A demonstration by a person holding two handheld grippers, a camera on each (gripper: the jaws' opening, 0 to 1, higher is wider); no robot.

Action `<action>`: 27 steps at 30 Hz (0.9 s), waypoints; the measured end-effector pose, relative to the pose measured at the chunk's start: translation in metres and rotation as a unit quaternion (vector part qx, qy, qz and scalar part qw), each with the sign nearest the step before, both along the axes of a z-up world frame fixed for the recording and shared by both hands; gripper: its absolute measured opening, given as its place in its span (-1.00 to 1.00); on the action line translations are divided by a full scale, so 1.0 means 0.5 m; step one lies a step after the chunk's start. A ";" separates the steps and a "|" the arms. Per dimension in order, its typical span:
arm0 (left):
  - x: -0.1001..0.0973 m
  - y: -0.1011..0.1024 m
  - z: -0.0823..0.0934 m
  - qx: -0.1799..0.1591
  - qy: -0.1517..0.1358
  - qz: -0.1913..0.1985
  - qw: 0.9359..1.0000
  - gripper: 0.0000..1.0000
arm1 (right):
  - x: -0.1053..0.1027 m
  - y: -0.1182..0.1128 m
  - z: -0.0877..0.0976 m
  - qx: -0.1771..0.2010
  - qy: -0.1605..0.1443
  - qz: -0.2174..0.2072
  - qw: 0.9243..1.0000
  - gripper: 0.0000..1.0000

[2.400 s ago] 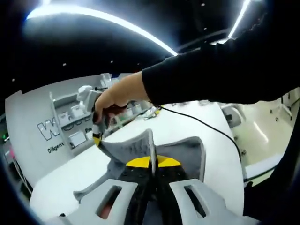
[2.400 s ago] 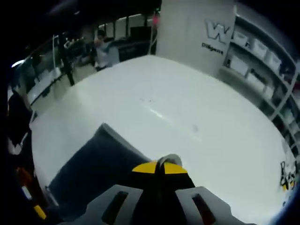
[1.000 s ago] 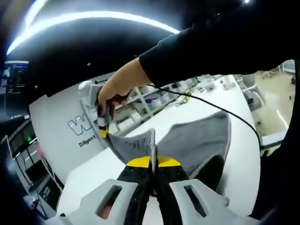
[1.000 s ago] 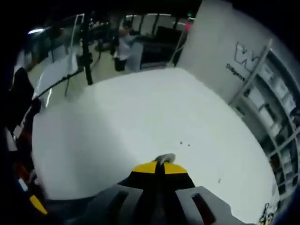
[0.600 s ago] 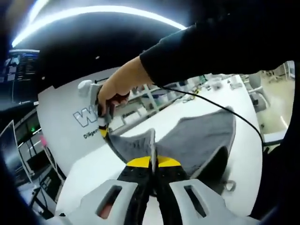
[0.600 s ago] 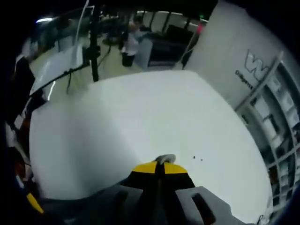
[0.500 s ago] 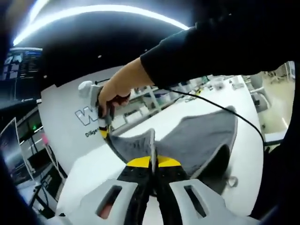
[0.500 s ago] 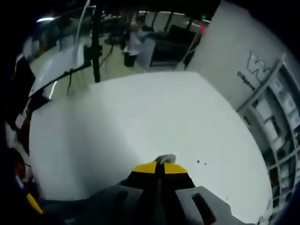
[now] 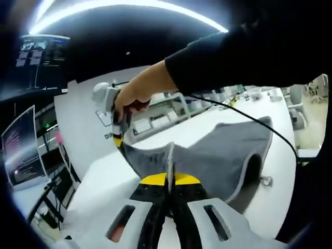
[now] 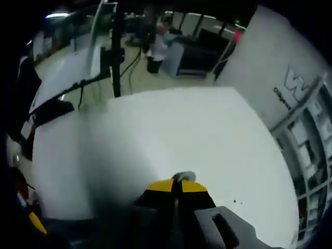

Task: Open the folded towel by lifting each exposed corner and separating the folded layers until the towel lies flat within the target outline without major curled edges

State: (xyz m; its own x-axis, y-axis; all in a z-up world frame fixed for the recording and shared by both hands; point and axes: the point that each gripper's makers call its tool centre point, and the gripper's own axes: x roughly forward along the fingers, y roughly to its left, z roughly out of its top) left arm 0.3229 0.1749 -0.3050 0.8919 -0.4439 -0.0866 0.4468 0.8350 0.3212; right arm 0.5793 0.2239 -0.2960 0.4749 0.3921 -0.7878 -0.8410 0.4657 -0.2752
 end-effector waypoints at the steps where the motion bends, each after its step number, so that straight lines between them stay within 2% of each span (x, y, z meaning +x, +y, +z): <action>1: 0.002 -0.001 -0.002 -0.002 0.003 0.004 1.000 -0.99 | -0.001 0.007 -0.002 -0.001 0.000 0.002 1.000 -1.00; 3: 0.001 0.028 -0.012 -0.006 0.009 0.013 1.000 -0.98 | -0.002 0.029 -0.012 -0.007 0.001 0.007 1.000 -1.00; 5: 0.002 0.034 -0.015 -0.010 0.014 0.021 1.000 -0.98 | -0.003 0.044 -0.018 -0.012 0.002 0.011 1.000 -1.00; 16: -0.012 0.154 -0.043 -0.044 0.036 0.070 0.996 -0.98 | -0.013 0.148 -0.056 -0.013 0.008 0.037 0.999 -1.00; 24: -0.025 0.205 -0.068 -0.065 0.039 0.102 0.992 -0.98 | -0.033 0.222 -0.085 -0.003 0.014 0.044 0.999 -1.00; 27: -0.028 0.222 -0.089 -0.068 0.049 0.115 0.990 -0.98 | -0.039 0.248 -0.100 -0.002 0.015 0.050 0.999 -1.00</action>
